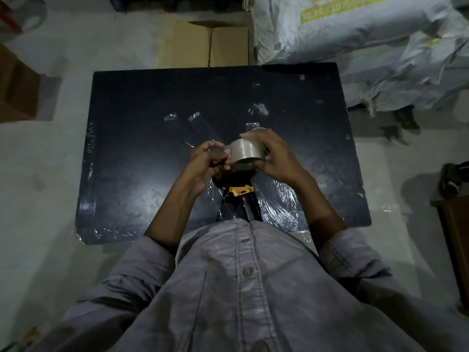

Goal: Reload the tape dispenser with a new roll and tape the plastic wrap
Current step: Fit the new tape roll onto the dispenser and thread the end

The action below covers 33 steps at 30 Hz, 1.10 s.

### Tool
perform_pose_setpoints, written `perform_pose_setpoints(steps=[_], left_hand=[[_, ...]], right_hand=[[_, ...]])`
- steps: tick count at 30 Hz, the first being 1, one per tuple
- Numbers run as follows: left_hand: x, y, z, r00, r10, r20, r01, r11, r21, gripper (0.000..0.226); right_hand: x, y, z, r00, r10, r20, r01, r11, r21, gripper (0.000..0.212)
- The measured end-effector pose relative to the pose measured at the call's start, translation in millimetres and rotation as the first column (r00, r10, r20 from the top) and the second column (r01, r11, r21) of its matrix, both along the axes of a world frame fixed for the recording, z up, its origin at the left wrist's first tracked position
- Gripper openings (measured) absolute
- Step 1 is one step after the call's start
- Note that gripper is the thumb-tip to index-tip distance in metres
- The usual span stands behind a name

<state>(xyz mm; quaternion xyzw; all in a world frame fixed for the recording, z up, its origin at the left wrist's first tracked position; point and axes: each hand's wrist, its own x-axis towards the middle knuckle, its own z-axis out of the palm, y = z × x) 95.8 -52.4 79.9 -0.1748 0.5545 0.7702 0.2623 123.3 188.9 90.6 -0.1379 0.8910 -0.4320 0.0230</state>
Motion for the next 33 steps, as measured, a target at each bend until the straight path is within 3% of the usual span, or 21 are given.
perform_pose_setpoints(steps=[3, 7, 10, 15, 20, 25, 33], left_hand=[[2.1, -1.8, -4.8, 0.999, -0.038, 0.003, 0.038, 0.999, 0.025, 0.025], [12.4, -1.0, -7.6, 0.969, -0.158, -0.193, 0.127, 0.978, -0.164, 0.033], [16.9, -1.5, -8.9, 0.891, -0.249, -0.379, 0.113, 0.931, -0.347, 0.030], [16.5, -5.3, -15.0, 0.782, -0.311, -0.541, -0.031, 0.847, -0.531, 0.018], [14.3, -0.9, -8.7, 0.791, -0.311, -0.527, -0.031, 0.840, -0.542, 0.020], [15.6, -1.7, -8.1, 0.742, -0.369, -0.560, -0.029, 0.817, -0.576, 0.018], [13.0, -5.2, -14.2, 0.813, -0.323, -0.484, 0.060, 0.874, -0.482, 0.021]], right_hand=[[-1.2, 4.5, -1.6, 0.992, -0.123, -0.003, 0.122, 0.990, -0.077, 0.054], [-0.7, 11.9, -12.8, 0.986, -0.161, 0.052, 0.164, 0.984, -0.071, 0.031], [-0.9, 10.5, -14.4, 0.969, -0.206, 0.136, 0.221, 0.970, -0.103, 0.025], [4.2, 6.8, -9.4, 0.931, -0.240, 0.274, 0.307, 0.922, -0.235, 0.029], [3.9, 8.1, -12.6, 0.873, -0.268, 0.407, 0.409, 0.858, -0.312, 0.026], [3.7, 6.9, -10.7, 0.843, -0.261, 0.470, 0.439, 0.839, -0.322, 0.029], [0.5, 6.7, -18.0, 0.826, -0.357, 0.437, 0.493, 0.833, -0.251, 0.023]])
